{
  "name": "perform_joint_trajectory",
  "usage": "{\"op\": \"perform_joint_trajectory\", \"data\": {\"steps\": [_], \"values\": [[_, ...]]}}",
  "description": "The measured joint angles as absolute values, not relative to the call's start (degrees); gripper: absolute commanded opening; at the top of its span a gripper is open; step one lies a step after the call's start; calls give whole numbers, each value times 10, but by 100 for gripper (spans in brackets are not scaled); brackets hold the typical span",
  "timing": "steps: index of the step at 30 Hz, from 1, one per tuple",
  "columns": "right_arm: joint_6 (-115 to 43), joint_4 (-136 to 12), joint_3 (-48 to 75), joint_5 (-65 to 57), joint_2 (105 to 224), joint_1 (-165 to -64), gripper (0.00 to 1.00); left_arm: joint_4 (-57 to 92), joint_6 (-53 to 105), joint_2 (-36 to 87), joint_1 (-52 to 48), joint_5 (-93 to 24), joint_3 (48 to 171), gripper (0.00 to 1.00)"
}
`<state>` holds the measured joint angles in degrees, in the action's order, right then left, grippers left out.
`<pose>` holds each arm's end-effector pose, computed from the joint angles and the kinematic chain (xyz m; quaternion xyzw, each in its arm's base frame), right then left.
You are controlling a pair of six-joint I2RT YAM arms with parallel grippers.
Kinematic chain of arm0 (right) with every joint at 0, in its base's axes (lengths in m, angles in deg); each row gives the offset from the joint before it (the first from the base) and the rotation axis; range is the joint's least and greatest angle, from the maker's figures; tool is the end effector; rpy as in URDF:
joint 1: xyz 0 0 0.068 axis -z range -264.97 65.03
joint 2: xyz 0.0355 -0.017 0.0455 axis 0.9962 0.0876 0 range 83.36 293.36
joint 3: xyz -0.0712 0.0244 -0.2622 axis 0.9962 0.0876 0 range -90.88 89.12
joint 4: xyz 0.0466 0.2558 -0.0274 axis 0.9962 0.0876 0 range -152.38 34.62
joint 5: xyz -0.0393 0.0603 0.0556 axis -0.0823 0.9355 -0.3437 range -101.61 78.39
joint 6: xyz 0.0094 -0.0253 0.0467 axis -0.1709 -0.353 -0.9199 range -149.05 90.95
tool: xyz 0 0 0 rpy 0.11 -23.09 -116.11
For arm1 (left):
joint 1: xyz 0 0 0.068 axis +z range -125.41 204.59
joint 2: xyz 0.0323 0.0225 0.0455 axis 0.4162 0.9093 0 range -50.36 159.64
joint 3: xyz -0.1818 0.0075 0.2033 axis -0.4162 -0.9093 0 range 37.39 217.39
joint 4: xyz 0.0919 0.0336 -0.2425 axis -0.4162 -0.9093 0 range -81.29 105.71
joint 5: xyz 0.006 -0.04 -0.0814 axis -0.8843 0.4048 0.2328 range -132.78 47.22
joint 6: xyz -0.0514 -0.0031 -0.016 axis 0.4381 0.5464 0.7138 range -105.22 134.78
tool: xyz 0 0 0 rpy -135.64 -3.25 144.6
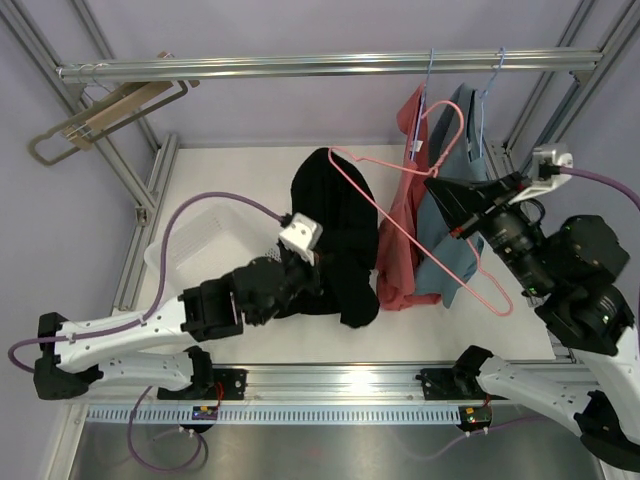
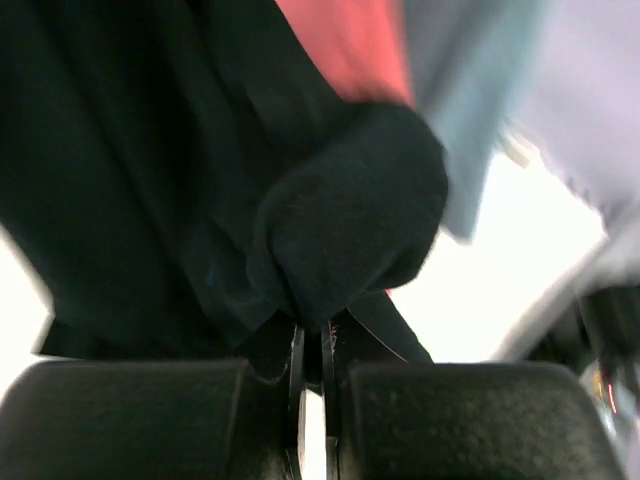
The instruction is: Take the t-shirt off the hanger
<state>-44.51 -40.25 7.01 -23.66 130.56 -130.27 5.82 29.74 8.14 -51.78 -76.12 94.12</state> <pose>0.0851 0.0754 0.5207 -0.0805 0.6208 0.3364 0.7035 0.0733 -0.2194 0.3700 0.2234 0.7311 -0.2774 0.5819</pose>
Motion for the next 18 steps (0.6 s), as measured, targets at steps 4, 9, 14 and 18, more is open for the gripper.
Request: {"op": "perform_joint_trajectory", "data": {"steps": [4, 9, 14, 18], "values": [[-466, -407, 90, -195, 1257, -1302, 0, 94, 287, 78, -423, -747, 945, 5], [-485, -415, 91, -162, 1230, -1302, 0, 115, 292, 138, -323, -683, 952, 27], [-490, -405, 91, -160, 1204, -1302, 0, 84, 330, 259, -254, -646, 1006, 33], [-487, -383, 92, -179, 1173, -1302, 0, 24, 368, 337, -215, -633, 1035, 68]]}}
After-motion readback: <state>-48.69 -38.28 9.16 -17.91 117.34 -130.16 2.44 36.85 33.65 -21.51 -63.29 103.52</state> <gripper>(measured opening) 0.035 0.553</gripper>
